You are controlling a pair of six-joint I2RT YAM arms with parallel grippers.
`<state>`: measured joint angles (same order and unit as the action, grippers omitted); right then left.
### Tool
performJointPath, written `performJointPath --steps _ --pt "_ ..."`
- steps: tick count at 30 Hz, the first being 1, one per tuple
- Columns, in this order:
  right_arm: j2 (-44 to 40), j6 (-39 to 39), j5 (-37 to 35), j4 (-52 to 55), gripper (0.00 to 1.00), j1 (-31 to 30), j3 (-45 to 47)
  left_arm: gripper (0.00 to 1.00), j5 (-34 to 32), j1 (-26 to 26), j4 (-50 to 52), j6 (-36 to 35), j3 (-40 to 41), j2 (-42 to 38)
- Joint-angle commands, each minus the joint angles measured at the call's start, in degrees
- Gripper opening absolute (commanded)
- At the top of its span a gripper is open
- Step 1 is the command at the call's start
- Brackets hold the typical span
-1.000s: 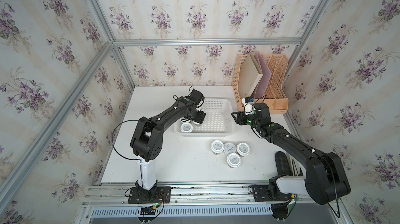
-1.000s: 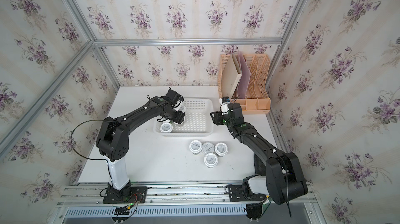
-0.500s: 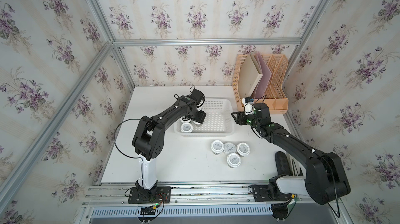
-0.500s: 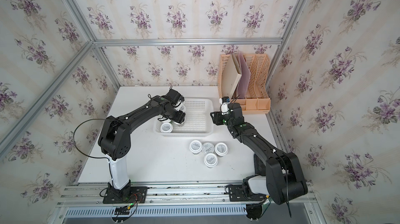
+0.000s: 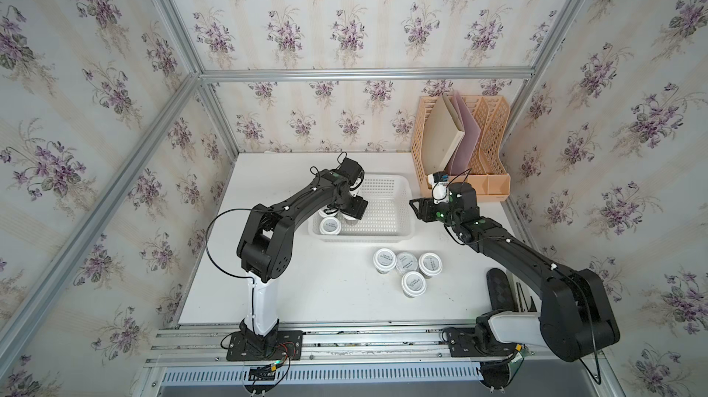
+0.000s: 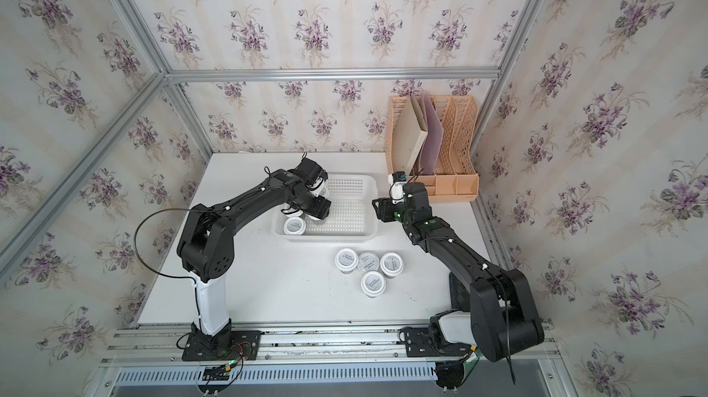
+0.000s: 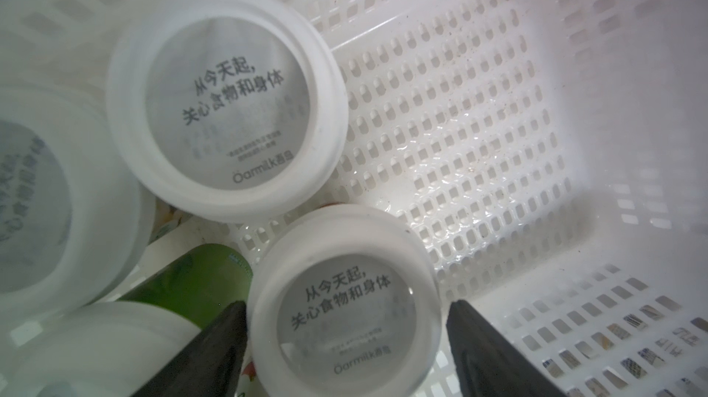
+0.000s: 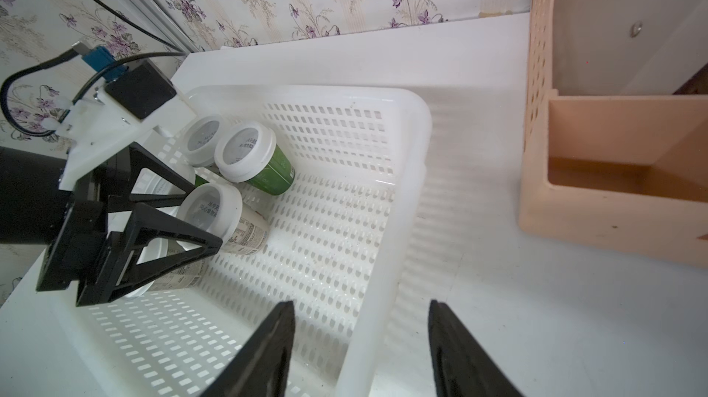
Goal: Put the yogurt in the basket
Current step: Place the yogurt in the basket, then pick up the yogurt from the center of the board.
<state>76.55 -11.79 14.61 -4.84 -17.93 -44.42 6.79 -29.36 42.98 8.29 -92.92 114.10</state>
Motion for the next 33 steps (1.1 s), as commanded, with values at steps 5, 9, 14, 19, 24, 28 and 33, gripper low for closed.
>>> performJointPath --steps 5,9,14,19,24,28,33 --pt "-0.13 -0.07 0.46 -1.07 0.61 0.00 -0.28 0.94 -1.98 -1.72 3.91 -0.55 -4.35 -1.03" --pt "-0.42 0.06 0.34 -0.83 0.61 0.00 -0.33 0.96 -3.63 -2.95 6.00 -0.56 -7.73 -2.75" --pt "-1.21 0.43 1.11 1.69 0.62 0.00 -1.53 0.96 -6.74 -4.59 3.99 0.70 -6.52 -8.91" --pt "-4.24 2.05 1.40 9.23 0.67 -0.49 -2.42 0.97 -9.12 -6.11 -5.83 2.62 4.78 -19.05" --pt "-12.55 1.09 -0.38 17.80 0.72 -3.65 -0.65 0.97 -15.60 -7.44 -19.03 4.51 19.55 -30.79" --pt "-14.90 -0.82 -3.37 24.85 0.73 -10.43 -3.57 0.96 -21.35 -7.44 -28.52 5.48 30.57 -40.06" --pt "-10.57 -2.88 -10.32 35.15 0.74 -22.01 -10.79 0.97 -27.56 -7.20 -38.94 6.20 43.71 -50.52"
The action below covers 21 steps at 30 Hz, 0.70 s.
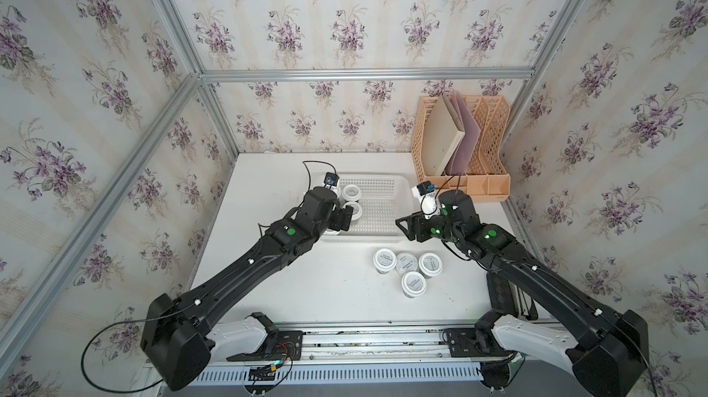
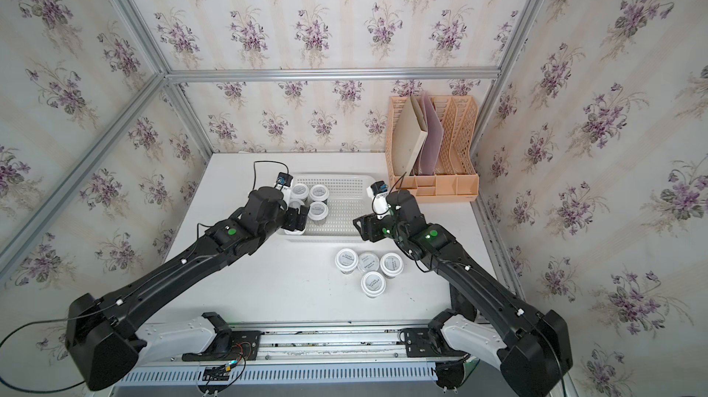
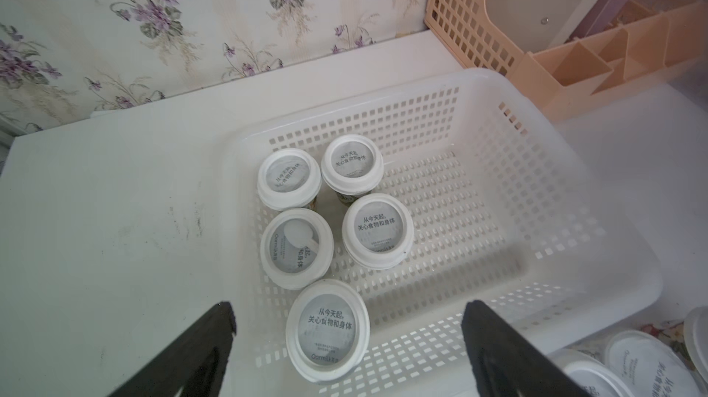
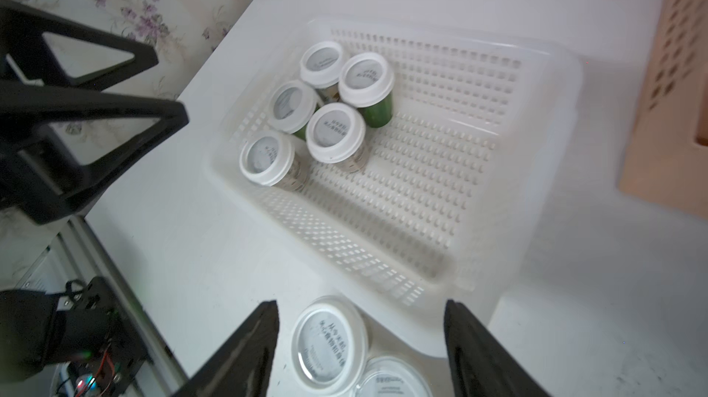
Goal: Put the yogurt in the basket
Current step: Pick up the yogurt from the center of the board.
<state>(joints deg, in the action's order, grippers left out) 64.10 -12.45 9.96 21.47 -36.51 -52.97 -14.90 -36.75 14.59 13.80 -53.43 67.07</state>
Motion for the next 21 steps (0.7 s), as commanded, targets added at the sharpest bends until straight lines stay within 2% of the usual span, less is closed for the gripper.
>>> performJointPath --steps 1,5,9,21 --pt "2.81 -2.71 -6.55 10.42 0.74 -4.97 -3.31 0.97 -6.78 0.27 -11.99 0.26 6.39 -5.46" --pt "5.72 -5.12 -10.04 16.11 0.78 -10.93 -5.56 0.97 -7.95 2.05 -14.82 -1.41 13.65 -13.46" --pt "7.19 -7.23 -11.63 18.15 0.81 -14.58 -5.61 0.97 -6.07 5.21 -15.59 -0.38 17.18 -17.64" --pt "12.56 -10.32 -12.63 15.83 0.81 -19.66 -5.47 0.99 -4.43 5.82 -20.87 -0.11 21.23 -19.05"
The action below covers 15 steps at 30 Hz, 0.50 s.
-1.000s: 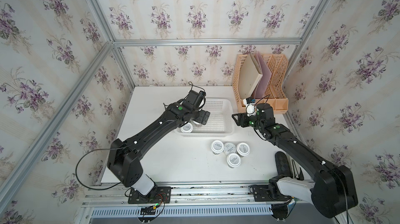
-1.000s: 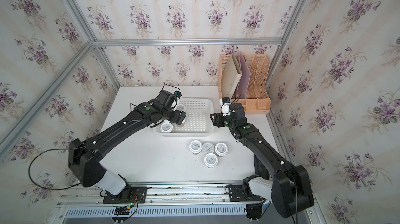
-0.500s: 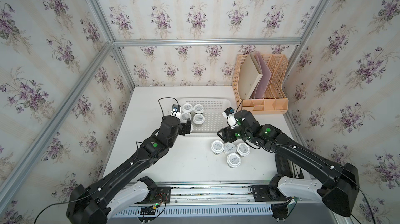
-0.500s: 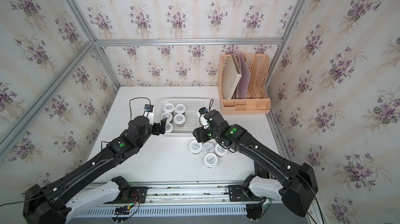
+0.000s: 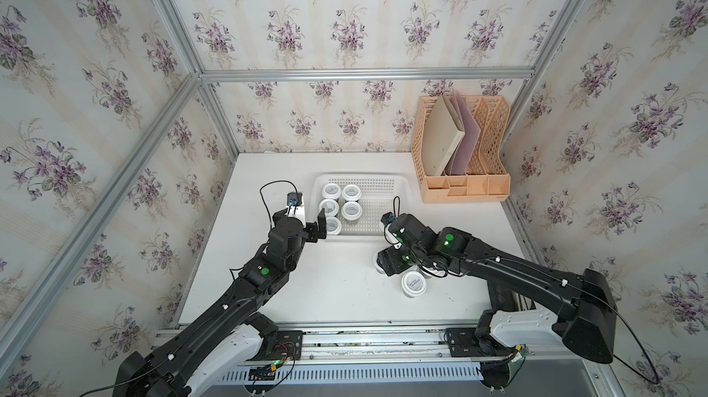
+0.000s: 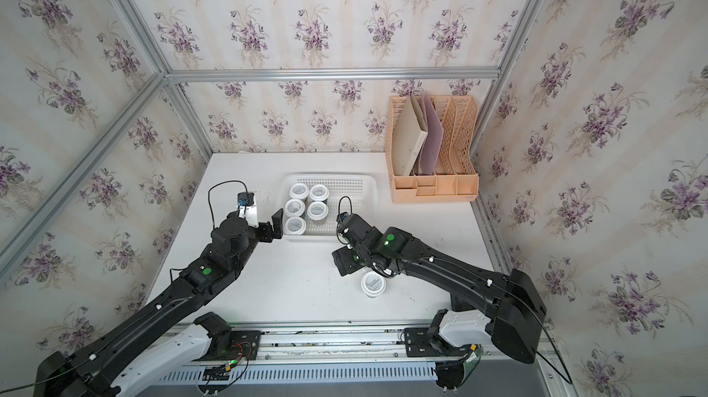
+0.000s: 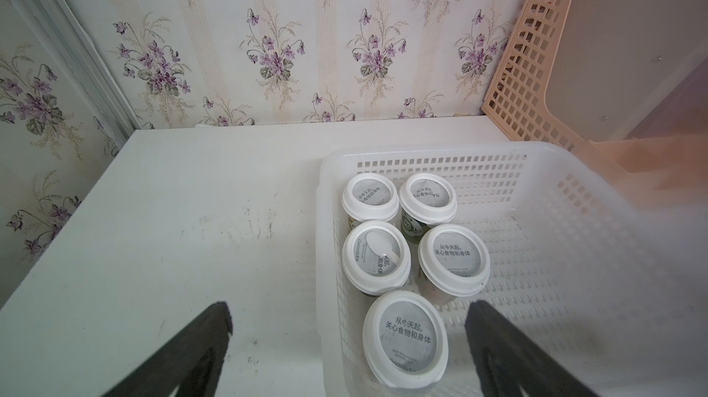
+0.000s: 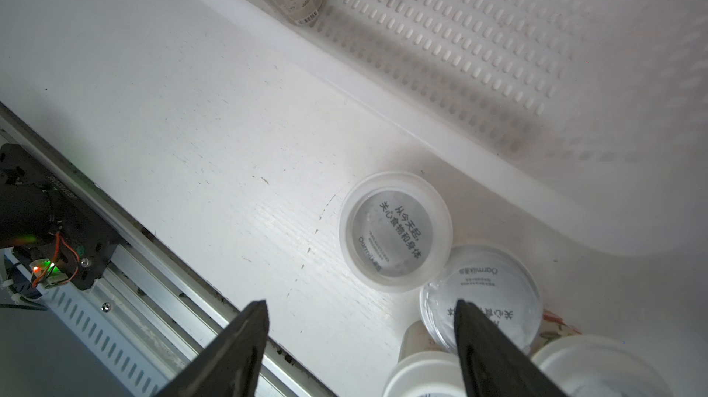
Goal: Put the yogurt in the basket
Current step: Pick up the yogurt from the center of the board.
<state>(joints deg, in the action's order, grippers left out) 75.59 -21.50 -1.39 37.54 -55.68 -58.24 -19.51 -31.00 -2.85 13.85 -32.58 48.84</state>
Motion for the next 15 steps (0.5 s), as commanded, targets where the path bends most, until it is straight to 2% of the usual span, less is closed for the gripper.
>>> performJointPath --steps 1,15 --pt "1.67 -1.35 -1.62 -0.11 0.81 -0.67 -0.16 0.99 -0.03 0.11 -3.77 -0.28 0.69 -1.30" --pt "5.61 -0.57 -2.38 -3.54 0.86 -0.59 1.36 0.99 0.22 -0.02 -7.23 -1.70 3.48 -4.12"
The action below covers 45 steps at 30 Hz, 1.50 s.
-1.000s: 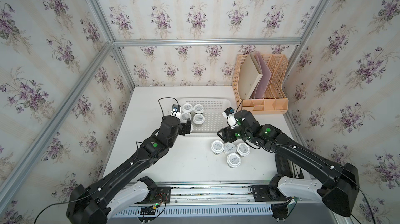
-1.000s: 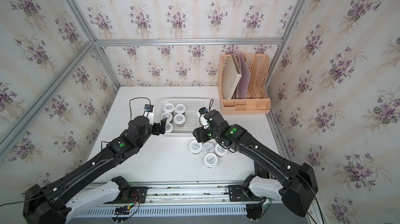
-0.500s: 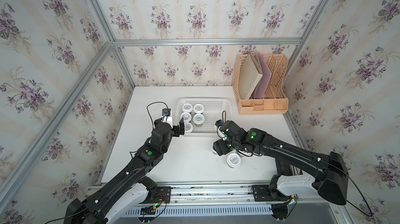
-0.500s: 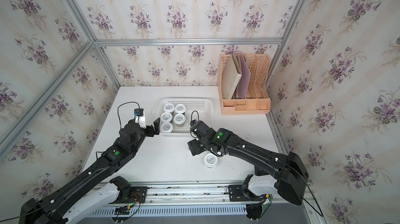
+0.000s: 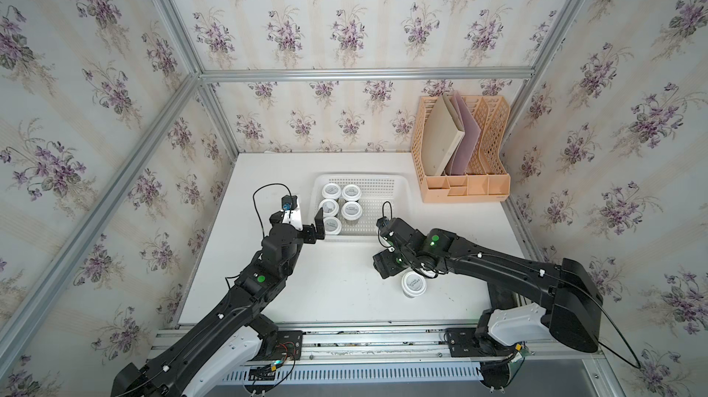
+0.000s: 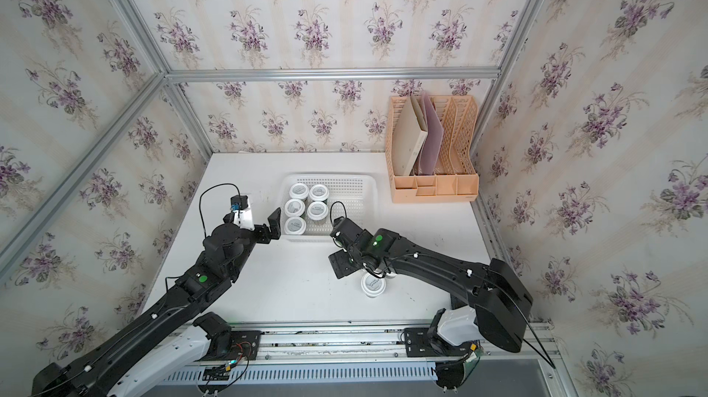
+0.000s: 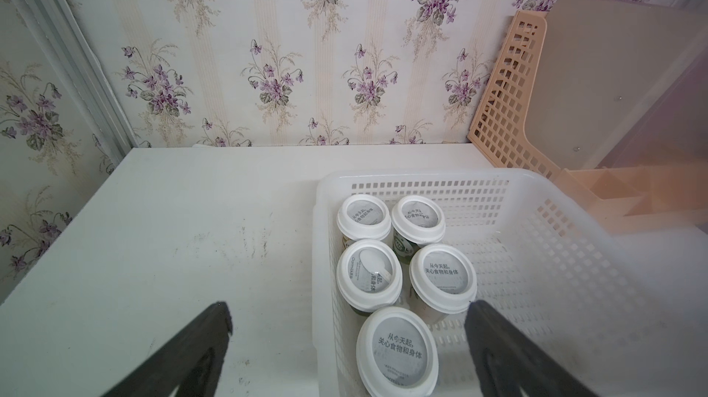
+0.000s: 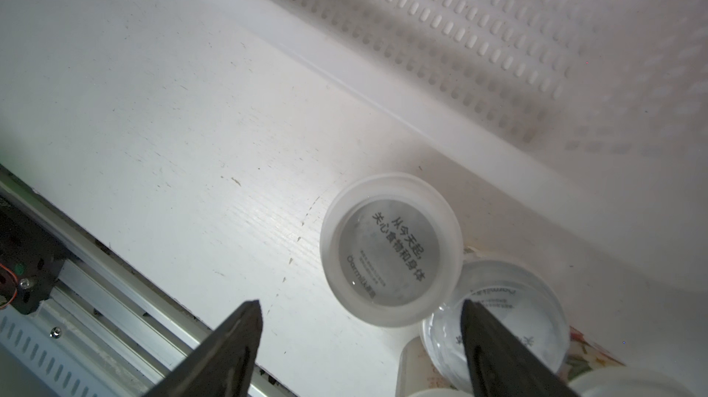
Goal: Put the yogurt in the basket
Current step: Pick up the yogurt from the center of the board.
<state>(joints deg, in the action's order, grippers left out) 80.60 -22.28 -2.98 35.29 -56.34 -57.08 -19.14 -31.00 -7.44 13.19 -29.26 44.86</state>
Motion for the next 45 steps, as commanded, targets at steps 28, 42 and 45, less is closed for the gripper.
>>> performJointPath --steps 28,42,45 --pt "4.62 1.41 -3.20 -3.11 0.86 0.70 -0.31 0.99 1.67 0.02 -4.60 -3.59 -0.03 1.92" --pt "5.15 1.50 -3.09 -3.55 0.80 0.88 0.04 0.99 2.13 0.02 -4.51 -3.71 -0.18 2.09" --pt "5.60 1.53 -2.77 -3.49 0.80 0.88 0.07 0.99 2.10 0.01 -4.50 -3.79 -0.17 2.21"
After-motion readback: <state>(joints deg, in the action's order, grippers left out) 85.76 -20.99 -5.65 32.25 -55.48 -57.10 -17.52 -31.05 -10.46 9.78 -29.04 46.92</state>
